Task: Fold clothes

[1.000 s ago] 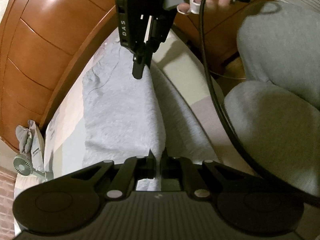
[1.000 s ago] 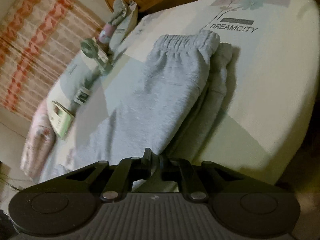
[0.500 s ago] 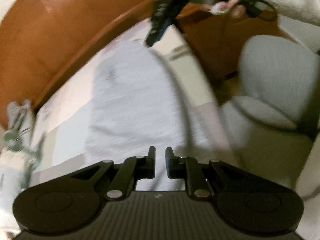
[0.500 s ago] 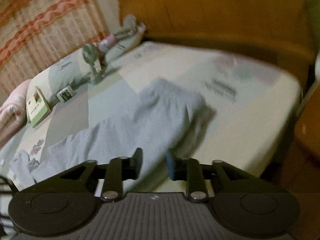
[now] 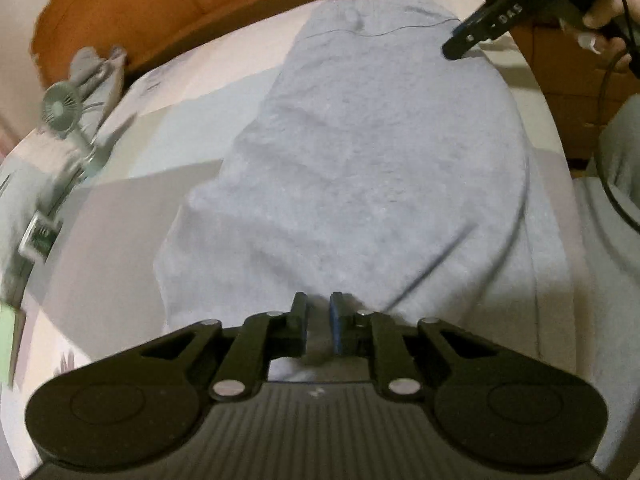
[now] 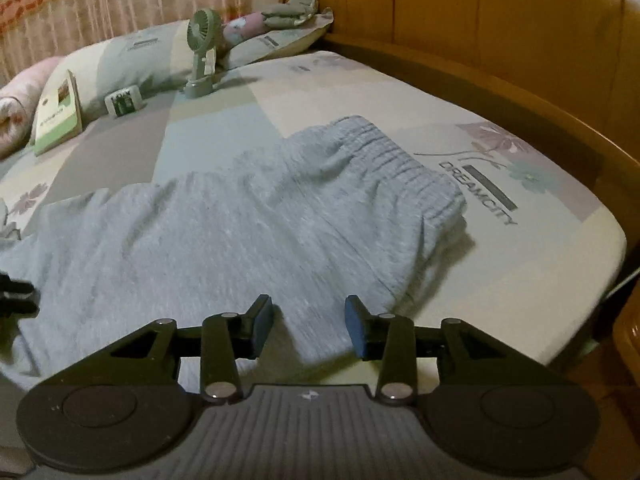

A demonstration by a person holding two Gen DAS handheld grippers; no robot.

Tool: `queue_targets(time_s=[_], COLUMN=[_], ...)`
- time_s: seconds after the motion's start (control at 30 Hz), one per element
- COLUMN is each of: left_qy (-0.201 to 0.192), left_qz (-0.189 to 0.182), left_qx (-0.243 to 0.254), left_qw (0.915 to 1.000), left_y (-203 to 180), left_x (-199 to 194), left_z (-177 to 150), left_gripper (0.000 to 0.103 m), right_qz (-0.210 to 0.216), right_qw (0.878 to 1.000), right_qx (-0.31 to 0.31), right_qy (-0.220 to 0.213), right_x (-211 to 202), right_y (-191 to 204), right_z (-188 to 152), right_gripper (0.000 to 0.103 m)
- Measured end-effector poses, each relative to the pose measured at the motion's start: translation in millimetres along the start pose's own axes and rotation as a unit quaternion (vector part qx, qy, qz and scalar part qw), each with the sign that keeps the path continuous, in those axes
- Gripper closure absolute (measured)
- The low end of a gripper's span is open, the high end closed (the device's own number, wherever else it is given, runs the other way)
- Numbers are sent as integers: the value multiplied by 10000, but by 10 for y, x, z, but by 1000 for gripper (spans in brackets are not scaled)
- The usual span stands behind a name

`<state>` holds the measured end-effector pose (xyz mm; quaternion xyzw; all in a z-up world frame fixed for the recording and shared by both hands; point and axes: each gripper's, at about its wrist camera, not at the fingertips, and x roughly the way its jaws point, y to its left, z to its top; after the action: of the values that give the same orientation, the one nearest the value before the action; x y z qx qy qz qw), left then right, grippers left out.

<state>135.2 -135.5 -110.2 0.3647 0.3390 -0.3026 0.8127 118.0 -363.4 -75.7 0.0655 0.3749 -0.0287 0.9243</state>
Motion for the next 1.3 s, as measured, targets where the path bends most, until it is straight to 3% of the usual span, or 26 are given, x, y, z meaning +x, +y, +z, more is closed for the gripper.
queue_targets(time_s=[0.07,0.13,0.23,0.33,0.5,0.73,0.83,1.3], left_qy=[-51,-76,-337,-560,-321,358,362,220], left_qz=[71,94,92,149,326,504,474,257], left_qx=[29,6,-192,-438,-748,-1137,-1281,-1705], left_qw=[10000,9999,9992,9974,9961,9916,9900,9848], left_y=[-57,-38,18,54,72,130,188,370], left_x=[-63,-124,-333,-548,-676,-625,-701,-814], left_z=[-31,-8,-4,-76,-333,-790,-927,-1215], left_gripper=[91,84,61,50,31,29,26,25], right_qz=[-17,-92,-49,350,1070,2357,2775,3170], right_qw=[10000,9999,9999,9993,9935,9680,9547,9212], right_qx=[63,124,143,-27,-353,-777,-879,-1755], right_qy=[41,72,-52,-104,-152,368,622,1417], right_x=[-41,-90,-220,-348,-541,-434,-310,271], right_y=[-36,2,128,355,752,1440,1718,2712], right_z=[-26,-2,55,66,66,20,10,70], right_gripper=[46,46,46,46,46,46,46,46])
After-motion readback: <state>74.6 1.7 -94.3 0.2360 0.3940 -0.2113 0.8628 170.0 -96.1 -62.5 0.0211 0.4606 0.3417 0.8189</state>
